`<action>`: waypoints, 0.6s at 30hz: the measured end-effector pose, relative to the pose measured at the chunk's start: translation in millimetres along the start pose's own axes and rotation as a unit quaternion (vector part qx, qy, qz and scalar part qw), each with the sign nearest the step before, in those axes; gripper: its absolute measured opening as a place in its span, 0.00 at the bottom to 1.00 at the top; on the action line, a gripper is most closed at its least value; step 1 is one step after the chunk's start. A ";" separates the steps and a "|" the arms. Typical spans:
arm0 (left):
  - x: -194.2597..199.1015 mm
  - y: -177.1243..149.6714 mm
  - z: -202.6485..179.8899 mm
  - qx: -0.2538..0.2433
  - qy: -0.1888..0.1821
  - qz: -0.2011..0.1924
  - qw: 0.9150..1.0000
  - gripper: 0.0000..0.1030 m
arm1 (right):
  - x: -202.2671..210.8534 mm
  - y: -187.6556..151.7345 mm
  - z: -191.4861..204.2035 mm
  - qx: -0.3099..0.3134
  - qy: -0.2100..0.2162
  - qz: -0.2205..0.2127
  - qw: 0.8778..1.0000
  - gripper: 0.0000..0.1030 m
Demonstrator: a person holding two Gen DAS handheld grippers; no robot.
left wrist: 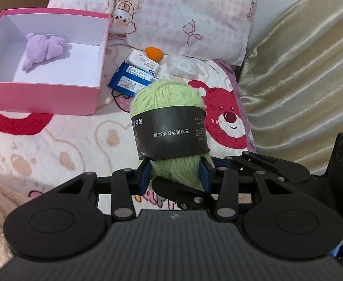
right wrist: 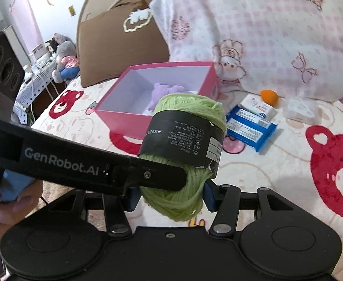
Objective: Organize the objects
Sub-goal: 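Lift the yarn ball with the left gripper and carry it over the pink box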
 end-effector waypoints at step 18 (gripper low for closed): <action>55.2 63.2 54.7 0.013 0.026 -0.107 0.994 0.40 | -30.8 68.7 52.7 0.047 0.000 -0.065 0.997 0.56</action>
Point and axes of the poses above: each gripper's, at about its wrist camera, not at the fingertips, and x roughly against the way its jaws point, z to its left, y to its top, the point moved 10 cm from there along -x, roughly the way its jaws point
